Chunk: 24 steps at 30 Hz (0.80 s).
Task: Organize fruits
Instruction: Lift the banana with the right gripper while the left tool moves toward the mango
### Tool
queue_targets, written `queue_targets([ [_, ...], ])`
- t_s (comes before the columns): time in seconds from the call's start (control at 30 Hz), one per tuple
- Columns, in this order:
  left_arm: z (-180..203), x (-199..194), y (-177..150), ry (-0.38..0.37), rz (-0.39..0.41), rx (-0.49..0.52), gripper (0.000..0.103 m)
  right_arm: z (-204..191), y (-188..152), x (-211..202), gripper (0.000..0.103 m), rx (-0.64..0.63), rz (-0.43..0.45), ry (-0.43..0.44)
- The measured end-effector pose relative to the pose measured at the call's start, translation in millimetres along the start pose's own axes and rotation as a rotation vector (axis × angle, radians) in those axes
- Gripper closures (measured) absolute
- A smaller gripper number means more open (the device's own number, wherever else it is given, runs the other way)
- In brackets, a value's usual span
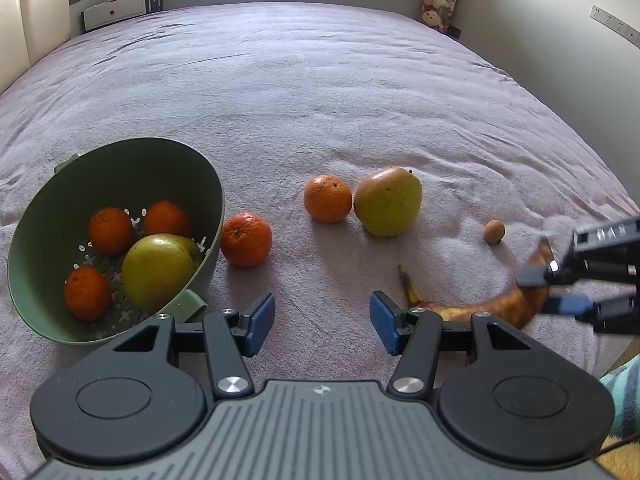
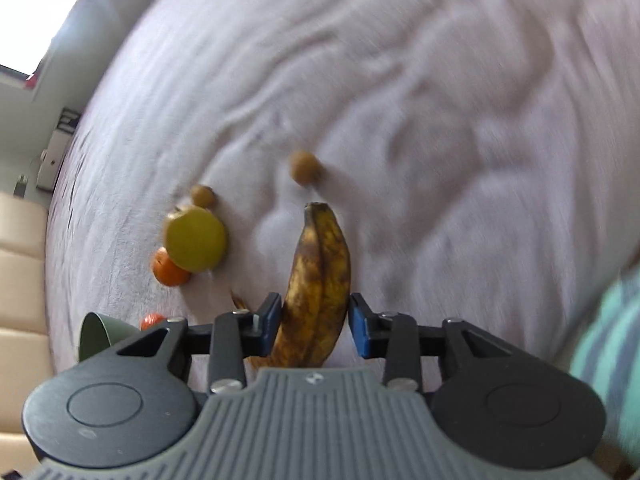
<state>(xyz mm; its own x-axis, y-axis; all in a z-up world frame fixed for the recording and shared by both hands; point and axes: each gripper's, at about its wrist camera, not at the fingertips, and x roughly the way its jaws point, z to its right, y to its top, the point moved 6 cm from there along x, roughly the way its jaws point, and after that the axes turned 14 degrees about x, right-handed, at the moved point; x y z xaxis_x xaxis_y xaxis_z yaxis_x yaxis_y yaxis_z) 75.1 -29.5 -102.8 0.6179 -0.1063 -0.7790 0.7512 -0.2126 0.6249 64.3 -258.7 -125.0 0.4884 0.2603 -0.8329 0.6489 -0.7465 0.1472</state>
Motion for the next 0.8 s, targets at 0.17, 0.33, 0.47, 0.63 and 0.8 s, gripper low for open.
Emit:
queue_targets([
  [0.17,-2,3,1,-0.012,-0.003,-0.021,0.038,-25,4,9,0.071,-0.098,0.059,0.014],
  [0.33,-4,6,3,-0.021,-0.003,-0.037,0.038,-43,10,30,0.07,-0.187,0.093,-0.02],
  [0.47,-5,11,3,-0.031,-0.012,-0.045,0.038,-38,15,46,0.069,-0.191,0.087,-0.055],
  [0.63,-8,18,5,-0.026,-0.01,-0.058,0.038,-34,12,59,0.061,-0.225,0.079,-0.093],
  [0.8,-10,21,8,-0.008,0.019,-0.048,0.038,-30,6,56,0.056,-0.227,0.076,-0.102],
])
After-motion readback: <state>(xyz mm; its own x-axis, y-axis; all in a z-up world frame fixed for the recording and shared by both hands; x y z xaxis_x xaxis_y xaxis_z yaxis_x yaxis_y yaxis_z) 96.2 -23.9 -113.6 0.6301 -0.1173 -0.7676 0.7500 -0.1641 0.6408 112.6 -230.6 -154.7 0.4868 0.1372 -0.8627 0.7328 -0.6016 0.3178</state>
